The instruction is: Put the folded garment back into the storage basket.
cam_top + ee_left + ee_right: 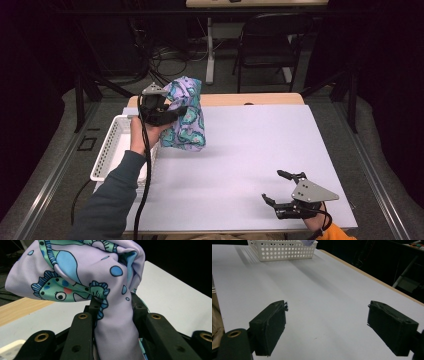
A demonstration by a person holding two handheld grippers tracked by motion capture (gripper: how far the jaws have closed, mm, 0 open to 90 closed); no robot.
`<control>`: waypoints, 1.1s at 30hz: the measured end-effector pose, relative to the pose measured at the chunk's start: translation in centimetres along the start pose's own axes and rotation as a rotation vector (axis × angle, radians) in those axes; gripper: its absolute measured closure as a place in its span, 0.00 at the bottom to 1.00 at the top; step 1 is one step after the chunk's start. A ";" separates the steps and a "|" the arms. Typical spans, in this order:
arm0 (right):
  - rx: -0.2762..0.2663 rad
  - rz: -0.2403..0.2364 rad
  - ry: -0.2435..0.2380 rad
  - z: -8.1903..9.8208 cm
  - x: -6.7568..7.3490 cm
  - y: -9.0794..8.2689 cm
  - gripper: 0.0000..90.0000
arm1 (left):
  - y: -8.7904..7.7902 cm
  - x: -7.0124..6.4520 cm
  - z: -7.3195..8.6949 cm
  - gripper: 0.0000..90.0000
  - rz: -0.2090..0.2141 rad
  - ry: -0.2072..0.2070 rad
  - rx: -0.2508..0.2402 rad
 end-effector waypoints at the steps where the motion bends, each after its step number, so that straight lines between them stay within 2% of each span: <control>1: 0.000 0.001 0.000 0.0 0.0 0.0 0.16 | -0.1 0.1 0.0 0.78 0.000 -0.002 0.004; 9: -0.004 0.000 -0.008 0.0 0.0 0.0 0.16 | -0.8 0.9 0.2 0.78 -0.011 -0.007 -0.005; 19: -0.001 0.000 -0.006 0.0 0.0 0.0 0.16 | -2.2 2.2 0.5 0.78 -0.039 -0.038 -0.031; 33: 0.002 0.002 -0.003 0.0 0.0 0.1 0.16 | -4.1 3.6 1.0 0.78 -0.066 -0.049 -0.034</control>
Point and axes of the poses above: each handheld gripper's, and its own axes: y roughly forward along the jaws, z roughly out of its underside, x roughly to its left, the point moved 1 cm from there along y, roughly forward along the jaws
